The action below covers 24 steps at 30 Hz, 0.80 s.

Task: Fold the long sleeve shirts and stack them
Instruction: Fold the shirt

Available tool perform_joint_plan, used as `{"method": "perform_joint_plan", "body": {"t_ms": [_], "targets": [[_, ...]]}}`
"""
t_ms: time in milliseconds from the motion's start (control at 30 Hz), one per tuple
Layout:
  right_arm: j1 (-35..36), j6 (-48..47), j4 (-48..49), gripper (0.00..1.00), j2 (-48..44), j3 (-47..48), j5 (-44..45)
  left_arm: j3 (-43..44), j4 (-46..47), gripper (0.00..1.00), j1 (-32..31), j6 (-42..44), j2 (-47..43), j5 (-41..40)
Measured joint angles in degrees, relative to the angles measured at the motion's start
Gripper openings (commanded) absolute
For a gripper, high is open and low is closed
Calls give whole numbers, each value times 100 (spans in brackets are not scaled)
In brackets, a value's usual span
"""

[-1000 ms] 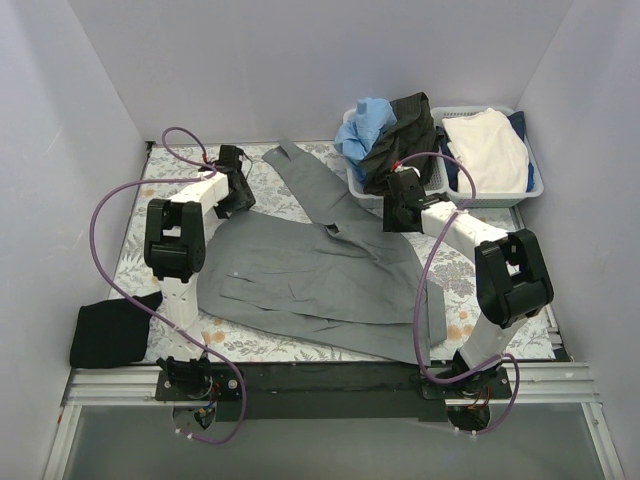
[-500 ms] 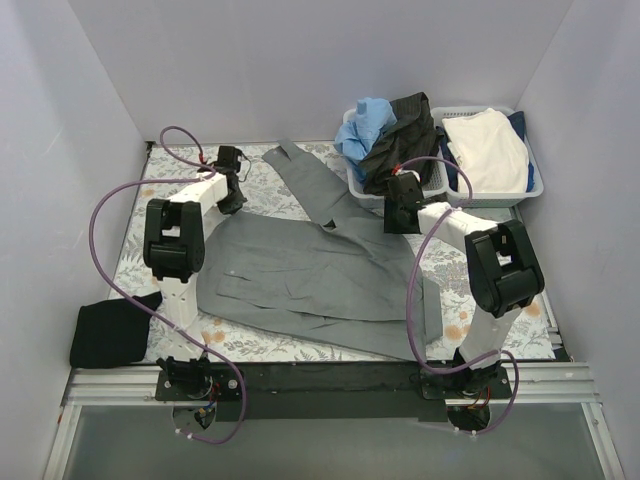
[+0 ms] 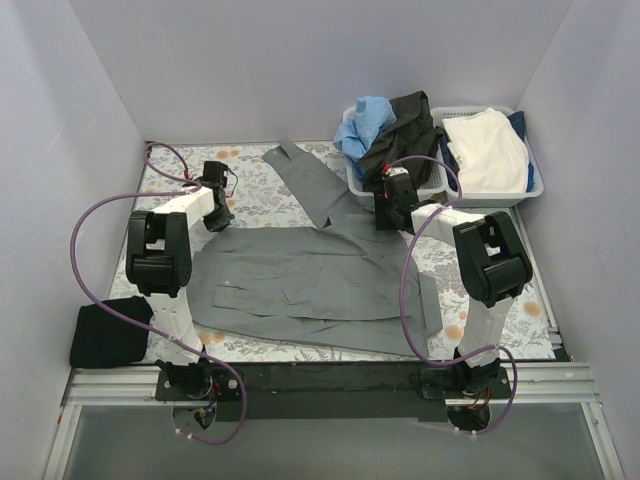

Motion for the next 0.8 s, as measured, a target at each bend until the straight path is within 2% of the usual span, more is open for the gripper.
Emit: {"method": "perform_joint_plan", "body": {"t_ms": [167,333,667,800], "targets": [[4,66,157,51,35,-55,-48,-247,-90,0,-2,-4,-195,-68],[98,221,577,45,-387,-745,-247,-564,-223,0,11,-92,-433,-262],[391,479,671,45,-1056,-1552,-278,-1292,-796,0,380,-354,-1051,-490],[407,531,584,51,-1117,-1572,-275,-1386,-870,0,431,-365,-1130,-494]]}}
